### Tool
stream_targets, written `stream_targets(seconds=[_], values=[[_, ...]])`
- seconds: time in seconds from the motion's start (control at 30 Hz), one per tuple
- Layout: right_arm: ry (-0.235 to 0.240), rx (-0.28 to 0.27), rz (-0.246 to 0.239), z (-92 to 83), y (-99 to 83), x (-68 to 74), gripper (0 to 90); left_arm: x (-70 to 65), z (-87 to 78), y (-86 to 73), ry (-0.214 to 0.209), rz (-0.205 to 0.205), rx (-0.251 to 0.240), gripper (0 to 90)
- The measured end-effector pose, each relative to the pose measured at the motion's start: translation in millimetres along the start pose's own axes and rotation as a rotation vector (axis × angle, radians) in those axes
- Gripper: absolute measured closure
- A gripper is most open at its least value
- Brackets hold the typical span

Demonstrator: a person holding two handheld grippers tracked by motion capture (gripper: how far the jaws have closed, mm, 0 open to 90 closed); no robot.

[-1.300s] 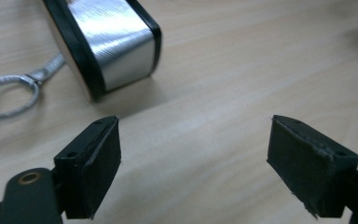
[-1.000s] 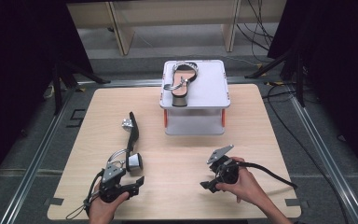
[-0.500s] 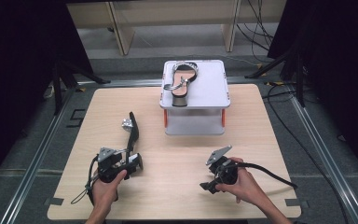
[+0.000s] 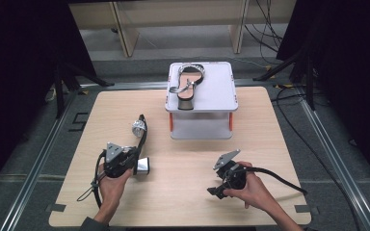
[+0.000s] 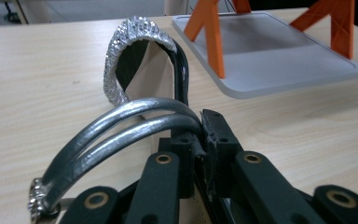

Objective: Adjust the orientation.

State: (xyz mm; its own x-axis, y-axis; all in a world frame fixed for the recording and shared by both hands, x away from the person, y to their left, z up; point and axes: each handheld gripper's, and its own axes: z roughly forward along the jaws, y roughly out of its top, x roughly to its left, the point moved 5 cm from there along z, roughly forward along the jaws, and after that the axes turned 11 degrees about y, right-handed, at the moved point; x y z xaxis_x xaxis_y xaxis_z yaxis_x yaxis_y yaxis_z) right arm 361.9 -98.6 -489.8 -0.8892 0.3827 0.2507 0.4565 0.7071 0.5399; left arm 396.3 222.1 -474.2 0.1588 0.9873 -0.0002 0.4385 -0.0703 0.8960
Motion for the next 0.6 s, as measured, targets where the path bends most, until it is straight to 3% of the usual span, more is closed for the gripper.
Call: stream_targets(seconds=[0.07,0.1,0.13,0.17,0.2,0.23,0.37,0.43,0.53,0.57,0.6], values=[[0.002,-0.009,0.0,-0.6,1.0,-0.5,26.1,-9.8,-1.1,1.6,-0.022,0.044,0.005,83.4],[0.007,-0.002,0.008,-1.3,0.8,-0.1,26.1,-9.8,-1.1,1.6,-0.022,0.044,0.005,83.6],[0.002,0.0,0.003,-1.3,0.5,-0.8,26.1,-21.7,-1.6,0.8,-0.045,0.091,0.016,83.8],[0.0,0.0,0.005,-0.9,0.1,-0.6,26.0,-27.8,-2.2,-0.3,-0.054,0.112,0.022,84.0],[0.0,0.001,0.004,-1.1,0.1,-0.7,26.0,-27.8,-2.2,-0.3,-0.054,0.112,0.022,84.2],[-0.001,0.002,0.0,-2.0,0.6,-1.5,26.0,-39.1,-4.5,-2.0,-0.075,0.184,0.037,84.8],[-0.005,0.001,0.002,-4.2,0.5,-2.1,25.7,-54.6,-9.5,-2.2,-0.124,0.203,0.048,86.2],[-0.013,-0.007,-0.002,-5.4,1.3,-2.9,25.6,-70.7,-13.7,-5.0,-0.179,0.244,0.07,86.1],[-0.014,-0.007,-0.004,-4.9,1.0,-3.2,25.6,-81.3,-16.2,-7.7,-0.2,0.276,0.083,86.0],[-0.011,0.0,-0.004,-5.4,1.0,-3.1,25.6,-91.3,-19.6,-9.7,-0.22,0.317,0.093,85.9],[-0.014,-0.007,-0.003,-5.2,1.3,-3.2,25.6,-96.8,-20.8,-10.1,-0.235,0.322,0.091,85.8]])
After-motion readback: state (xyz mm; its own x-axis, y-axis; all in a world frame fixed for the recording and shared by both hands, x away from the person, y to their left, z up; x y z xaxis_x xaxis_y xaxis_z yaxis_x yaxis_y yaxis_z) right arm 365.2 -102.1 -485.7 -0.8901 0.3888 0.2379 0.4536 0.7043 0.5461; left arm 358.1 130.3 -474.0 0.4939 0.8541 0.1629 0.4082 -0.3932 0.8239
